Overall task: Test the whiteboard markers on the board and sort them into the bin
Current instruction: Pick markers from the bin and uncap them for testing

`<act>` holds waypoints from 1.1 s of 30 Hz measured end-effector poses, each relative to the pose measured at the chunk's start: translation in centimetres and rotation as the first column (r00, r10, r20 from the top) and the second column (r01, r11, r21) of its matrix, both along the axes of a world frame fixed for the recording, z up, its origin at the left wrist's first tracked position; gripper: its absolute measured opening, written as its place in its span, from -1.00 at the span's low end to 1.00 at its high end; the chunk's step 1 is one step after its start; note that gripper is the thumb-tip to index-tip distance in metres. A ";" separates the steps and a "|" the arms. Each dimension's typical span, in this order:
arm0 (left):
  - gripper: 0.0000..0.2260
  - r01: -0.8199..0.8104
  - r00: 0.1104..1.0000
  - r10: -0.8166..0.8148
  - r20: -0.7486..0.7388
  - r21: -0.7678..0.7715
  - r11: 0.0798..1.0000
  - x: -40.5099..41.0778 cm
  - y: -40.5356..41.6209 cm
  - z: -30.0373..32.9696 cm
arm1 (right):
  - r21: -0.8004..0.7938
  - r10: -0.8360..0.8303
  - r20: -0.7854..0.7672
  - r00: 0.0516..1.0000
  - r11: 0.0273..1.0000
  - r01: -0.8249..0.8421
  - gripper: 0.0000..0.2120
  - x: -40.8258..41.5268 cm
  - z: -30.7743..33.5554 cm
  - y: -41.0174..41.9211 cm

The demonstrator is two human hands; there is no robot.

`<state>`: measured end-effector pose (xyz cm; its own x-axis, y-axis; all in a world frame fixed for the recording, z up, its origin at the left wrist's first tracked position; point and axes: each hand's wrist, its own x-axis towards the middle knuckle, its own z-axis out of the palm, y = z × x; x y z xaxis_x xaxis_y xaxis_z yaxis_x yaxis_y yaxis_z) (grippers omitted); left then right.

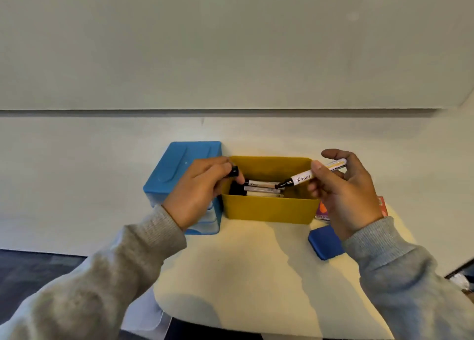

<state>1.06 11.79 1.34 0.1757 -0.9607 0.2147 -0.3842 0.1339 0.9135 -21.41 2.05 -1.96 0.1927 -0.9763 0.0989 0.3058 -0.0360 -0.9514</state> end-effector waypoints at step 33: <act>-0.75 -0.016 0.972 -0.008 -0.236 -0.098 0.995 -2.6 -1.3 -1.9 | -0.045 0.112 0.082 0.990 0.993 -0.108 -0.62 0.3 -0.3 1.9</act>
